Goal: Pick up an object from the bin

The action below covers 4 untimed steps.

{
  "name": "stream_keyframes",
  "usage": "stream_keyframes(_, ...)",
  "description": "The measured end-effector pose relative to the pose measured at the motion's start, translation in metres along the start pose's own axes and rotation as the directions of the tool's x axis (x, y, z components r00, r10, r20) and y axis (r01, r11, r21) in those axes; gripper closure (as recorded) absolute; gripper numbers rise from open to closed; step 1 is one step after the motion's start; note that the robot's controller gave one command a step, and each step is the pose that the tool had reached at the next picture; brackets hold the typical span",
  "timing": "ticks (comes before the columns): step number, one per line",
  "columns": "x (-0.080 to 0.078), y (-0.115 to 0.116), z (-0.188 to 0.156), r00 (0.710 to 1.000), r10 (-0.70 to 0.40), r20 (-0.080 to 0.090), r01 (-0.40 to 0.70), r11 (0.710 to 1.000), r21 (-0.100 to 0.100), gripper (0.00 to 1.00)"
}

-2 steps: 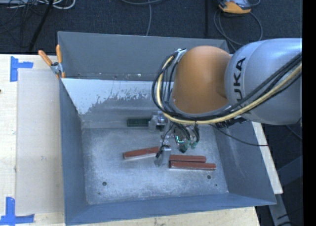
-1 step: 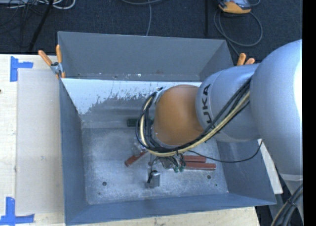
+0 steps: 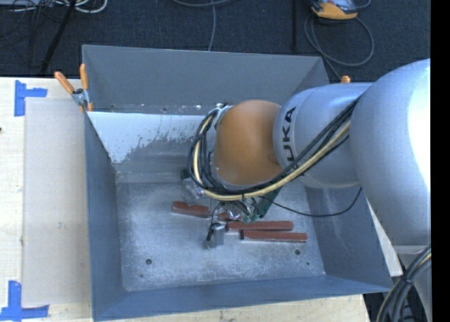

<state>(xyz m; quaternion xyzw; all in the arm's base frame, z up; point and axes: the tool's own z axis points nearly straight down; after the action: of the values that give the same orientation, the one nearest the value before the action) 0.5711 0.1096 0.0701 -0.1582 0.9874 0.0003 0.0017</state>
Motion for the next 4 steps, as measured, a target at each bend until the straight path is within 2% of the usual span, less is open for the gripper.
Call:
stream_keyframes(1, -0.013, -0.029, 0.0, 1.0, -0.023, 0.001, 0.023, 1.0, 0.002, 0.0)
stream_keyframes(2, -0.012, -0.027, 0.0, 1.0, -0.021, -0.001, 0.021, 1.0, -0.001, 1.0)
stream_keyframes(3, 0.03, 0.03, 0.001, 0.912, -0.409, -0.006, 0.409, 0.912, -0.005, 1.0)
stream_keyframes(4, 0.03, 0.028, 0.001, 0.914, -0.405, -0.005, 0.405, 0.914, -0.004, 0.0)
